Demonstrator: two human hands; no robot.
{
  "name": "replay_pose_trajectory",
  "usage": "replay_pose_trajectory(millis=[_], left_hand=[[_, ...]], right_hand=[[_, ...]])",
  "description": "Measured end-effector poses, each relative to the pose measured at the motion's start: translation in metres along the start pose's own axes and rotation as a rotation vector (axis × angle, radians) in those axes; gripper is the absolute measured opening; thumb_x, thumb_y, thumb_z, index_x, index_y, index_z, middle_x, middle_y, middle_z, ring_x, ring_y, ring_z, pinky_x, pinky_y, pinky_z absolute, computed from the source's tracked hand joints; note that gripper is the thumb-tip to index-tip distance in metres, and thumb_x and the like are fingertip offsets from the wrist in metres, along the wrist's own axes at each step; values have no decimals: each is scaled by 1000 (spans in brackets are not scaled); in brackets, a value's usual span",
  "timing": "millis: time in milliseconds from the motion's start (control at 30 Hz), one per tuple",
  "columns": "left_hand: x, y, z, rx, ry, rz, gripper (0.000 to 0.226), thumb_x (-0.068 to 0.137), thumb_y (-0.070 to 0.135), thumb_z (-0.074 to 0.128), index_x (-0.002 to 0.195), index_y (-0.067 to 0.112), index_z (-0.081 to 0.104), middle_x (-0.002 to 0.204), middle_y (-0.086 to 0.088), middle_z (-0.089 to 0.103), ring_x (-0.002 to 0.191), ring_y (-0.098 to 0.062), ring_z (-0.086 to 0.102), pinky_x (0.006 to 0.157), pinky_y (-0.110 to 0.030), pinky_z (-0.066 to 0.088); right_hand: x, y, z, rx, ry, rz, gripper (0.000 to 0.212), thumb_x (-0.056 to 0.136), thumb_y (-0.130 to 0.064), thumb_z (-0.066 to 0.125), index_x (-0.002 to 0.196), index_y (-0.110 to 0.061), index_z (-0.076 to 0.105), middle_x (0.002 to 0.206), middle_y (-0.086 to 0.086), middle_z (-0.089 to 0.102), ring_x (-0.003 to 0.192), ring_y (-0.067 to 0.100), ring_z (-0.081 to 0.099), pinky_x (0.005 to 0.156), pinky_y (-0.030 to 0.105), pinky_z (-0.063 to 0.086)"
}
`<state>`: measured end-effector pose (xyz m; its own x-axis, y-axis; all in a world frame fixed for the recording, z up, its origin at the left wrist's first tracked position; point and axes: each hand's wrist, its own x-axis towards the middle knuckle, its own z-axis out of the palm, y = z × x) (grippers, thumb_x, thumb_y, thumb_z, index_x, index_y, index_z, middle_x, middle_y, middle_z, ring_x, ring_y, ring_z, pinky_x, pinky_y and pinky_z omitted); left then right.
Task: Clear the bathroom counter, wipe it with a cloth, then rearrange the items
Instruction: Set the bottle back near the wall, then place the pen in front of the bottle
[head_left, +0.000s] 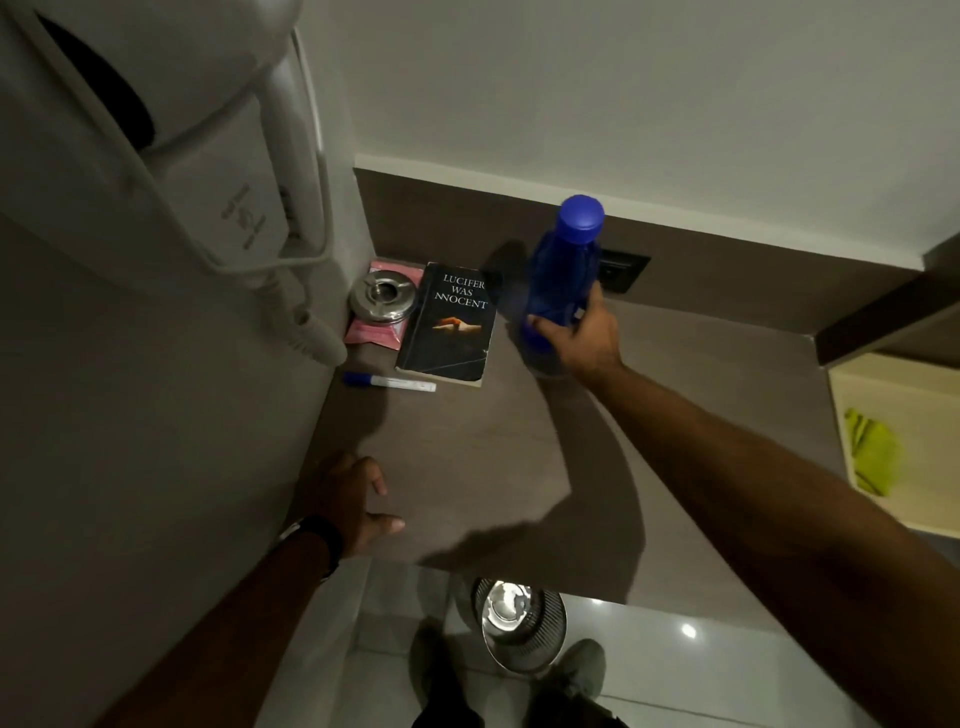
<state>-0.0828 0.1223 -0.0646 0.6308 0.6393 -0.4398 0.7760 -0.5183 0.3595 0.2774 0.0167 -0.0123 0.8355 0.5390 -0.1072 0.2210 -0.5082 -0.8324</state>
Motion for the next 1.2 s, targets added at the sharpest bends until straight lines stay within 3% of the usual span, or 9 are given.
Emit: replay_pose_trajectory(millis=[200, 433, 533, 633, 700, 833, 900, 1033, 1200], left_hand=[[1, -2, 1, -26, -32, -21, 51, 52, 53, 87, 79, 36, 47, 99, 12, 44, 90, -11, 48, 75, -29, 42], [2, -3, -1, -61, -48, -9, 52, 47, 54, 87, 77, 35, 49, 91, 14, 44, 79, -9, 49, 62, -25, 38], [1, -3, -2, -88, -50, -1, 51, 49, 51, 89, 76, 34, 49, 92, 12, 45, 78, -9, 50, 60, -24, 38], [0, -3, -1, -84, -34, -9, 51, 50, 50, 89, 78, 34, 50, 97, 11, 46, 88, -13, 52, 73, -29, 44], [-1, -4, 0, -92, -21, -4, 51, 49, 49, 89, 79, 34, 51, 98, 11, 46, 92, -15, 53, 77, -30, 45], [0, -4, -1, -87, -34, -5, 51, 49, 51, 88, 78, 36, 49, 99, 11, 46, 92, -15, 53, 82, -34, 51], [1, -4, -1, -73, -35, 6, 52, 48, 52, 88, 77, 35, 48, 97, 9, 46, 88, -16, 53, 80, -34, 51], [4, -6, 1, -96, -30, 15, 53, 45, 49, 89, 77, 31, 50, 88, 11, 46, 73, -14, 54, 67, -28, 44], [5, -8, 3, -81, -22, 22, 54, 44, 53, 87, 76, 33, 48, 86, 14, 45, 69, -9, 52, 63, -27, 41]], right_hand=[[0, 35, -52, -26, 106, 94, 87, 86, -35, 87, 157, -22, 38, 151, 6, 58, 134, 28, 62, 110, 49, 56], [2, 46, -63, 8, 40, 123, 92, 86, -35, 87, 160, -26, 34, 157, 4, 53, 139, 28, 59, 104, 37, 54], [-7, 44, -60, 93, 13, 150, 101, 83, -32, 90, 162, -28, 28, 162, 3, 46, 147, 28, 51, 112, 40, 51], [-50, 44, -33, -98, 235, 249, 109, 79, -49, 89, 163, -20, 26, 161, 8, 38, 148, 28, 44, 120, 50, 45], [-91, 42, -2, -241, 323, 157, 96, 85, -55, 81, 158, -14, 34, 154, 12, 39, 141, 30, 44, 117, 52, 44], [-126, 19, 60, -205, -91, -221, 46, 97, -39, 73, 137, -24, 54, 135, 6, 55, 124, 24, 52, 107, 48, 49], [-120, 1, 87, -238, -262, -314, 42, 101, -36, 69, 138, -19, 59, 133, 7, 60, 123, 22, 55, 106, 46, 50], [-106, -22, 127, -443, -365, -455, 47, 104, -37, 62, 147, -18, 57, 137, 8, 61, 127, 26, 55, 109, 41, 47], [-100, -18, 140, -719, -345, -566, 36, 104, -31, 58, 137, -22, 66, 135, 3, 62, 126, 26, 55, 103, 39, 47]])
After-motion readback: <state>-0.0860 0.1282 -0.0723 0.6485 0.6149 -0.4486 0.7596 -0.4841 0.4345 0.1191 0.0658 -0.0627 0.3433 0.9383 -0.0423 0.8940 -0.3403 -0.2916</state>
